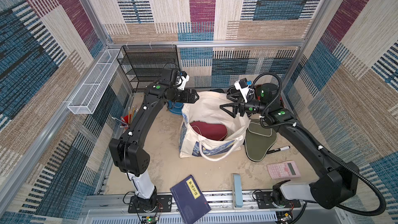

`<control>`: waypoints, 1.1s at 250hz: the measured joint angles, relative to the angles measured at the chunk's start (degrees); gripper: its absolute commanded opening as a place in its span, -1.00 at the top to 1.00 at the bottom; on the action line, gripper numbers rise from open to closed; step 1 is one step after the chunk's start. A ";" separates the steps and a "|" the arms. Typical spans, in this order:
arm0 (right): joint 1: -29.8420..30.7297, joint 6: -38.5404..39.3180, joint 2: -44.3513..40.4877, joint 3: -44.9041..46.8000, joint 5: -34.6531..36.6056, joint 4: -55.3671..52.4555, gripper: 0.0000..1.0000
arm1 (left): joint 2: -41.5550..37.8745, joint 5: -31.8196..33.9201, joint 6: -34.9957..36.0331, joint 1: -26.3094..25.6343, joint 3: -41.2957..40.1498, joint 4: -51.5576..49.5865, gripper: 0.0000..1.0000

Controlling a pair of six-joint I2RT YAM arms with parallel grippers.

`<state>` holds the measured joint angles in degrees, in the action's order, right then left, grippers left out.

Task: Remove the ping pong set from the canvas bag
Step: Place the ping pong set at the center of the board, then pick up the ping pong set from the canvas bag.

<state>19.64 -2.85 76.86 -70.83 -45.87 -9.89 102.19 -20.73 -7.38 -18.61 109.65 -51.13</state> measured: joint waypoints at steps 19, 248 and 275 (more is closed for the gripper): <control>0.00 0.11 0.00 0.31 0.13 -0.46 -0.99 | 0.57 -0.02 1.22 -0.44 0.39 -1.57 -0.27; 12.50 10.38 -1.49 10.71 16.48 -9.22 -0.98 | -20.22 -6.40 3.04 -3.72 -21.49 10.84 1.00; 13.40 9.68 -0.87 12.85 19.52 -8.74 -0.99 | -22.56 -8.15 2.51 -3.91 -26.45 15.69 1.00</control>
<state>33.04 6.83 75.99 -57.98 -26.35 -18.63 79.64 -28.88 -4.86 -22.52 83.20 -35.44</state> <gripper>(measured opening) 0.992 0.070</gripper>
